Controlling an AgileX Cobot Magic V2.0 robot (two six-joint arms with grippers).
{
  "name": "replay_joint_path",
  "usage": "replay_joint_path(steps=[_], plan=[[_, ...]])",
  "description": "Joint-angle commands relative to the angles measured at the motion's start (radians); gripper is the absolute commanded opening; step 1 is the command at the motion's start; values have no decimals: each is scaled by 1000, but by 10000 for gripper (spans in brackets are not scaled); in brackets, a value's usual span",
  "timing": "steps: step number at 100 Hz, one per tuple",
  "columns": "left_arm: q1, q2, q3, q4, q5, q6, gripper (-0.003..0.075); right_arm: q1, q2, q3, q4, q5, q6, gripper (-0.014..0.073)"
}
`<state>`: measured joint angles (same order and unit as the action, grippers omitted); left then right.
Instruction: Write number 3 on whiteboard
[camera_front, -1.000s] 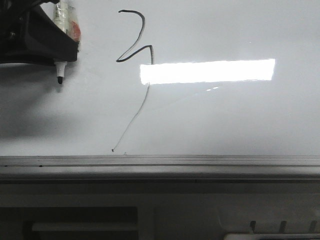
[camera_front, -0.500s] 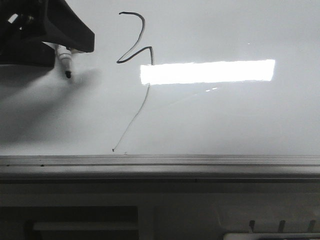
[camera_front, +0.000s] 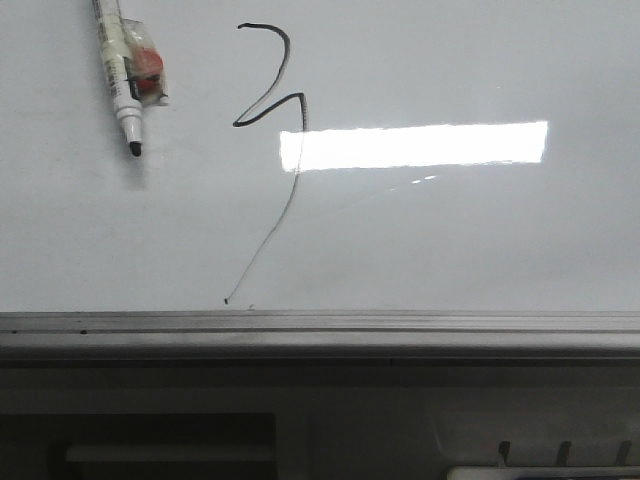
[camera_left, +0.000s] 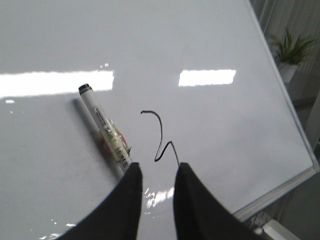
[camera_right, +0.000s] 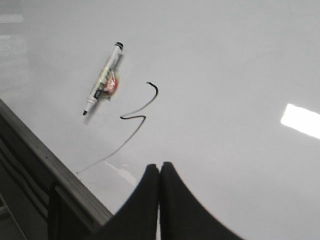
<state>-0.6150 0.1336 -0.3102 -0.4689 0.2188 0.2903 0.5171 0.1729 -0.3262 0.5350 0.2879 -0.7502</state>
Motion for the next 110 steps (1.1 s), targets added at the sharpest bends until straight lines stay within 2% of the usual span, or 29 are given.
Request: replay_joint_path(steps=[1,29,80,87,100,110], plan=[[1,-157,40,5,-55,-3,-19,-7,-56,70,4,-124,3,-50],[-3,-46,62,-32,-30,-3,-20,-7,-99,219,5,-123,3,-50],[-3,-38,62,-32,-31,-1,-21,-7,-99,272,5,-114,3,-50],[0,-38,88,62,-101,35,-20,-7,-99,272,5,-114,3,-50],[51,-38,182,390,-231,35,-21,-7,-99,272,5,-114,3,-50],[150,-38,248,413,-266,-10,-20,-7,-99,272,5,-114,3,-50]])
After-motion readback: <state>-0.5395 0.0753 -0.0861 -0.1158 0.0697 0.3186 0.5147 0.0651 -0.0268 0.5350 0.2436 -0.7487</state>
